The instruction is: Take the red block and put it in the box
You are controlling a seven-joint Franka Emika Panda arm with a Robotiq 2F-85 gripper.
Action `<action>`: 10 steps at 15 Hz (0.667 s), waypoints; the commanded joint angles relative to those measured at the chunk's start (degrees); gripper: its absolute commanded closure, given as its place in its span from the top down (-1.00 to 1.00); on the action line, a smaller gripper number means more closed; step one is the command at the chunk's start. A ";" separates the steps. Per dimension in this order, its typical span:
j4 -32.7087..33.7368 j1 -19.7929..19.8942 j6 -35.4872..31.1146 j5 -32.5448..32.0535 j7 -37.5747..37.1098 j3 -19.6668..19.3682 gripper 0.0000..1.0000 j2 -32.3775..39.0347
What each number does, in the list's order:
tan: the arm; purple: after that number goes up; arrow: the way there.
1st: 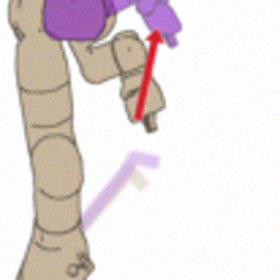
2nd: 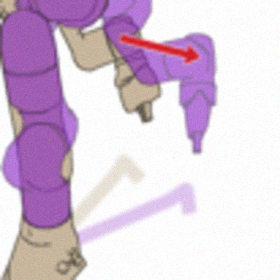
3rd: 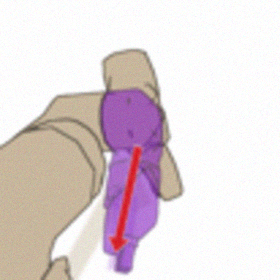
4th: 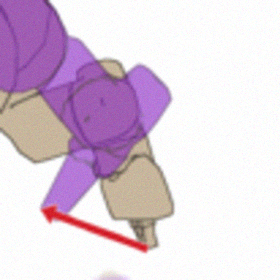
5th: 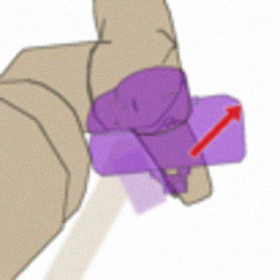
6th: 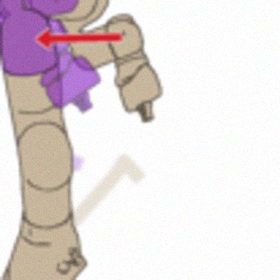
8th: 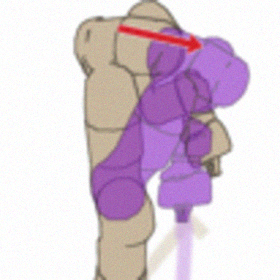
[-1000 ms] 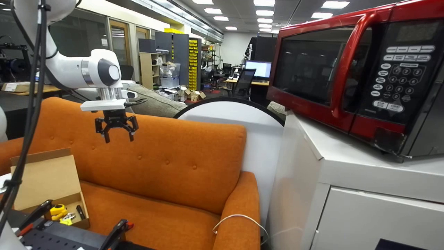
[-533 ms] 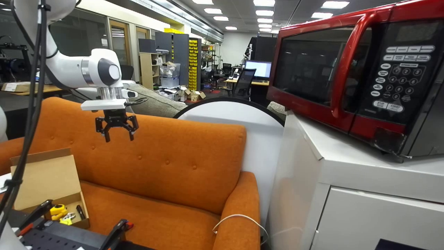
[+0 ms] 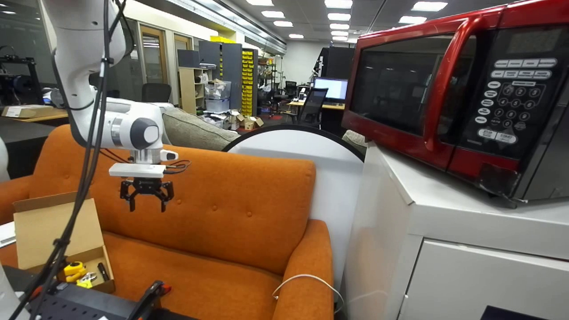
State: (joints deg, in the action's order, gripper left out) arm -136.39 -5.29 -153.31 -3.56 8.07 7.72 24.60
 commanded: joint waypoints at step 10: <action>14.89 4.25 4.37 1.76 7.93 3.72 1.00 22.41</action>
State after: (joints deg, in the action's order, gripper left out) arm -121.60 -1.14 -149.04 -1.62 16.14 11.35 46.99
